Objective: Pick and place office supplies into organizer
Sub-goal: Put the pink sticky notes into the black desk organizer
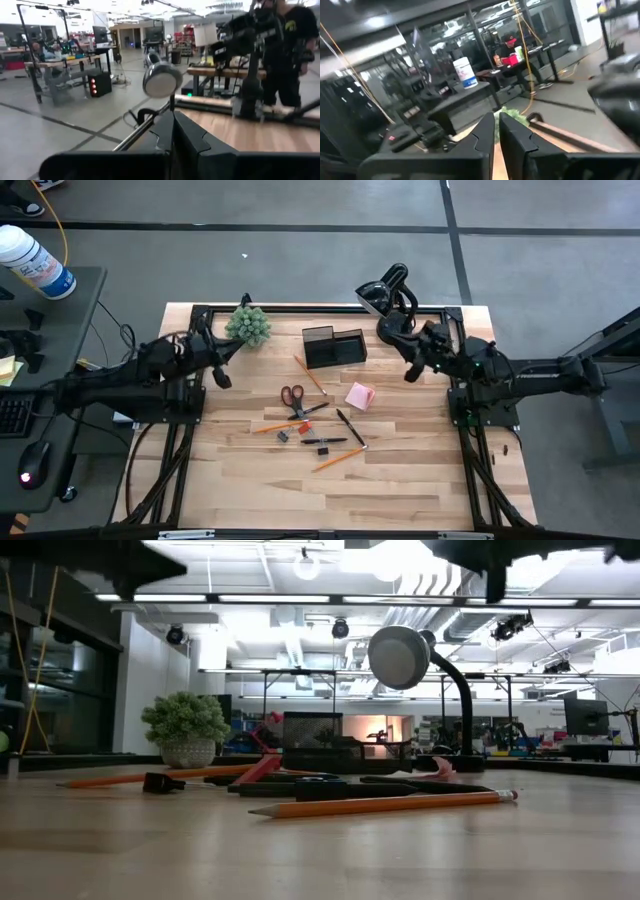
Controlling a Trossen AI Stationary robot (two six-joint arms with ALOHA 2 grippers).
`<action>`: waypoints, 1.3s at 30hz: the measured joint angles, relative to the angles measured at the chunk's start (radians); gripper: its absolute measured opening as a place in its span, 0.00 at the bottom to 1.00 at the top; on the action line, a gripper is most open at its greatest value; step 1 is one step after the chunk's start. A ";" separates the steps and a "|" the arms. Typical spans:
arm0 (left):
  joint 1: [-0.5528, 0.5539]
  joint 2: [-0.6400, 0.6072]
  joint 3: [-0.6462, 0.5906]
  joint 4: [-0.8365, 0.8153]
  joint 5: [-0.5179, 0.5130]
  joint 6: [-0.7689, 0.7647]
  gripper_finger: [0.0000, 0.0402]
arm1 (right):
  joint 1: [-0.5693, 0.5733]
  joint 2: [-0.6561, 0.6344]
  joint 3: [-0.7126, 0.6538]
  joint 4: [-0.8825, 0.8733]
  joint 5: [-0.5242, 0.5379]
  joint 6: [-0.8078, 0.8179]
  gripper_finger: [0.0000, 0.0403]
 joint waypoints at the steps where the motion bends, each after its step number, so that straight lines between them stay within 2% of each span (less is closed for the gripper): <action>1: 0.000 0.024 0.029 0.004 0.000 -0.004 0.00 | 0.000 0.023 0.030 -0.018 0.001 -0.008 0.06; 4: 0.000 0.084 0.101 0.008 0.004 0.016 0.00 | 0.000 0.076 0.119 -0.089 0.001 0.040 0.06; 7: 0.000 0.126 0.149 0.004 0.009 -0.019 0.00 | 0.000 0.114 0.192 -0.191 -0.001 0.220 0.06; 9: 0.000 0.148 0.169 0.008 0.050 -0.077 0.00 | -0.002 0.134 0.231 -0.281 -0.025 0.299 0.06; 16: 0.000 0.232 0.187 0.012 0.086 -0.280 0.00 | -0.015 0.169 0.301 -0.437 -0.208 0.407 0.11; 20: 0.000 0.305 0.187 0.015 0.190 -0.280 0.00 | -0.031 0.172 0.301 -0.475 -0.236 0.433 0.15; 22: 0.000 0.348 0.187 0.027 0.197 -0.290 0.00 | -0.049 0.177 0.301 -0.511 -0.238 0.476 0.16; 25: 0.001 0.427 0.187 0.108 0.184 -0.238 0.00 | -0.085 0.194 0.301 -0.570 -0.243 0.469 0.18; 28: 0.001 0.492 0.186 0.185 0.187 -0.139 0.00 | -0.093 0.218 0.301 -0.586 -0.230 0.372 0.20; 32: 0.000 0.581 0.187 0.300 0.207 -0.193 0.00 | -0.093 0.278 0.301 -0.598 -0.232 0.280 0.22; 35: 0.000 0.634 0.187 0.337 0.212 -0.228 0.00 | -0.092 0.327 0.301 -0.632 -0.233 0.292 0.24; 39: 0.001 0.670 0.186 0.301 0.249 -0.228 0.00 | -0.092 0.390 0.301 -0.723 -0.235 0.399 0.27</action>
